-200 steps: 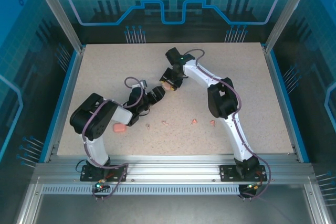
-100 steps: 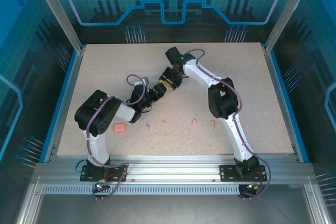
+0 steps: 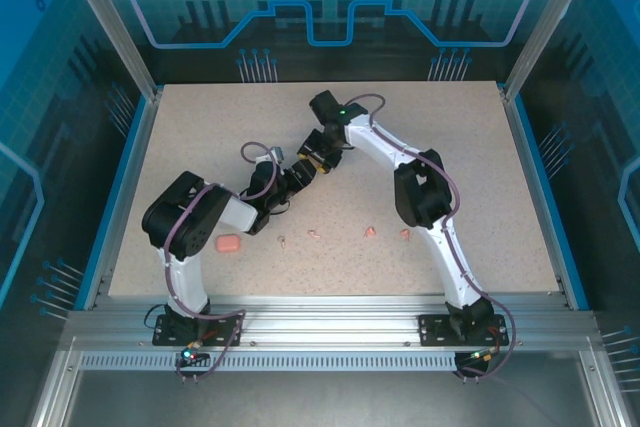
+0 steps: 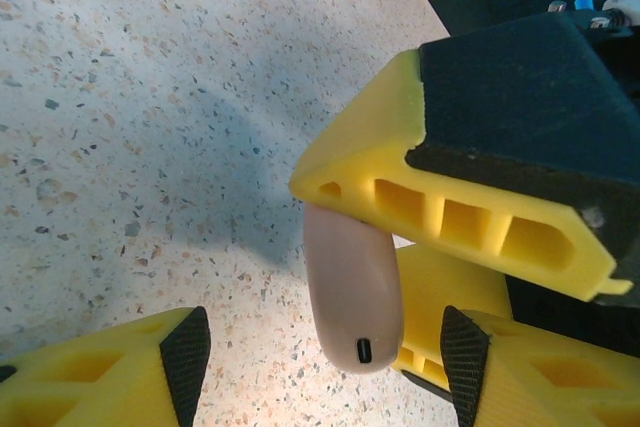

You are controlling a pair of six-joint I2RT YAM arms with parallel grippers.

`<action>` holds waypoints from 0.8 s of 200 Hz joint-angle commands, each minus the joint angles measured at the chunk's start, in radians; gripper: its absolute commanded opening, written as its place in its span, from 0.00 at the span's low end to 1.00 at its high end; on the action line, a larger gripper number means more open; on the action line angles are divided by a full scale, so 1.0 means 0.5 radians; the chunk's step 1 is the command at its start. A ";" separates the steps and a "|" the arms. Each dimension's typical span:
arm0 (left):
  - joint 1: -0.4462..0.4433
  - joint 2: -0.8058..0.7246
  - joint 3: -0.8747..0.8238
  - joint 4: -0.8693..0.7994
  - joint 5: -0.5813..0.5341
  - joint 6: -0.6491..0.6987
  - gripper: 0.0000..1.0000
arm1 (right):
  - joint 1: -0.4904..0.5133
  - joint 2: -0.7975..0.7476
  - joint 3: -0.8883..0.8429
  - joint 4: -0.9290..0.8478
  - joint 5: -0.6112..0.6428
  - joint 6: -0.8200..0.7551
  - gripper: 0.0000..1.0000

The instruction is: Insert wireless bluetooth earbuds into charging case

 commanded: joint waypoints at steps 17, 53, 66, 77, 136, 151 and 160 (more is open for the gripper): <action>-0.007 -0.079 -0.007 0.052 -0.035 0.037 0.63 | 0.030 -0.101 0.097 -0.055 0.005 0.016 0.50; -0.009 -0.074 -0.008 0.060 -0.058 0.026 0.60 | 0.030 -0.118 0.092 -0.061 0.000 0.006 0.50; -0.008 -0.076 -0.007 0.063 -0.067 0.024 0.58 | 0.030 -0.123 0.089 -0.063 0.001 0.003 0.50; -0.009 -0.081 -0.007 0.062 -0.083 0.024 0.57 | 0.030 -0.128 0.083 -0.064 0.006 0.001 0.50; -0.006 -0.083 0.017 0.052 -0.116 0.021 0.52 | 0.033 -0.129 0.069 -0.067 0.008 -0.008 0.50; -0.004 -0.076 0.029 0.053 -0.127 0.015 0.50 | 0.033 -0.130 0.067 -0.066 0.009 -0.009 0.50; -0.006 -0.070 0.035 0.053 -0.129 0.012 0.48 | 0.036 -0.134 0.063 -0.069 0.010 -0.008 0.50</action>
